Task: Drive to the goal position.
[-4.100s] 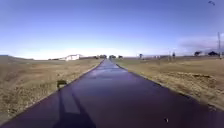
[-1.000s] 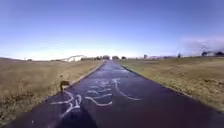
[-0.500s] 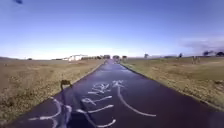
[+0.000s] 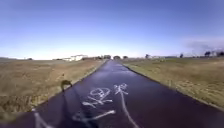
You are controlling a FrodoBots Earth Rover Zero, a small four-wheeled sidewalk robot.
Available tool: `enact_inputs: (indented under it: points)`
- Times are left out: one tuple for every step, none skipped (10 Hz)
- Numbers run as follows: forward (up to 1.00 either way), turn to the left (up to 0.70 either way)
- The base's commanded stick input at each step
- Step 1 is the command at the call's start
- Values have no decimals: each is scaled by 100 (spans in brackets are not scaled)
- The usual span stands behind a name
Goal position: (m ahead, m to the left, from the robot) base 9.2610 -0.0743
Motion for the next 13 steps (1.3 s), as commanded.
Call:
enact_inputs:
  points:
    - [100,0]
    - [100,0]
    - [100,0]
    - [100,0]
    - [100,0]
    - [100,0]
    - [100,0]
    - [100,0]
    - [100,0]
    - [100,0]
    - [100,0]
    - [100,0]
    - [100,0]
